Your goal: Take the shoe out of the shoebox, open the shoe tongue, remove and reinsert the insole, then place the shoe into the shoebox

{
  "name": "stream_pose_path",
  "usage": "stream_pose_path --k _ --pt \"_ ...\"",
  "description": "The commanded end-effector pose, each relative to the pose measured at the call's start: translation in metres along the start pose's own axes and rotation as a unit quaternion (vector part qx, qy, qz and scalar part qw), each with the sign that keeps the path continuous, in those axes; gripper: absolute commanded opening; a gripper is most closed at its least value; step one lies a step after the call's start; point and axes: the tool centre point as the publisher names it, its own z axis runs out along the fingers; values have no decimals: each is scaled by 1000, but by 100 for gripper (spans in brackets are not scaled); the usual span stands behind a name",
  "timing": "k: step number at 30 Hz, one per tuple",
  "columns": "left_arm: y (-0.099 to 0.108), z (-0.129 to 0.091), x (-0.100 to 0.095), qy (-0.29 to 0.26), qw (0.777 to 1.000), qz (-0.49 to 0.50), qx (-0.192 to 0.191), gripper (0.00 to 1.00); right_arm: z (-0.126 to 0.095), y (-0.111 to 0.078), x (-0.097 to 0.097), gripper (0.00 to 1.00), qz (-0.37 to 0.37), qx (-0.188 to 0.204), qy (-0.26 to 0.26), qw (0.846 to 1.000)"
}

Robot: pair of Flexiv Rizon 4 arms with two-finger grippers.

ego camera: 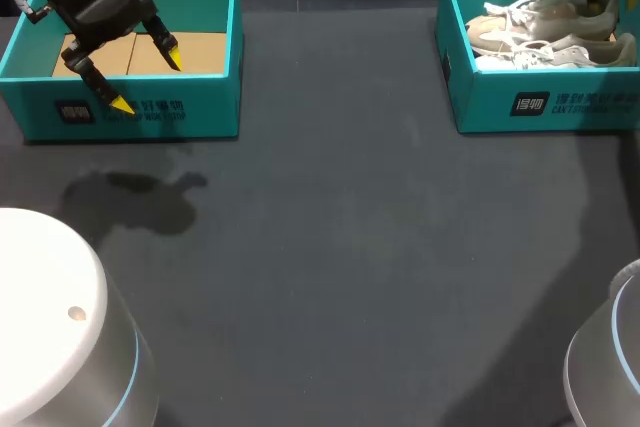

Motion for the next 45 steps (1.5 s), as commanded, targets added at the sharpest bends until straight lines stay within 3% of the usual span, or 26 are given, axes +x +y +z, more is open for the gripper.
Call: stream_pose_path --k 1,4,9,20,26,29,34,36,38,45 --pt "0 0 0 1 1000 0 -1 100 -14 -9 -4 70 2 -8 8 1000" --pt "0 0 0 1 1000 0 -1 100 -29 -15 -4 87 2 -18 22 1000" --pt "0 0 0 1 1000 0 -1 100 -59 -28 -3 100 -1 -30 42 999" --pt "0 0 0 1 1000 0 -1 100 -121 -67 1 100 -15 -55 76 995" --pt "15 -17 -12 1 981 -194 -22 100 -137 -88 4 100 -24 -57 89 994" --pt "24 -25 -16 -15 952 -303 -49 100 -143 -96 5 100 -24 -58 89 994" --pt "39 -35 -18 -45 877 -468 -102 100 -156 -111 7 100 -24 -62 91 994" --pt "49 -37 -22 -53 850 -516 -87 100 -159 -116 9 100 -24 -63 94 993" --pt "59 -37 -24 -76 812 -569 -103 100 -162 -121 12 100 -26 -61 96 993" --pt "86 -49 -36 -115 720 -675 -117 100 -166 -141 20 100 -22 -46 108 993"
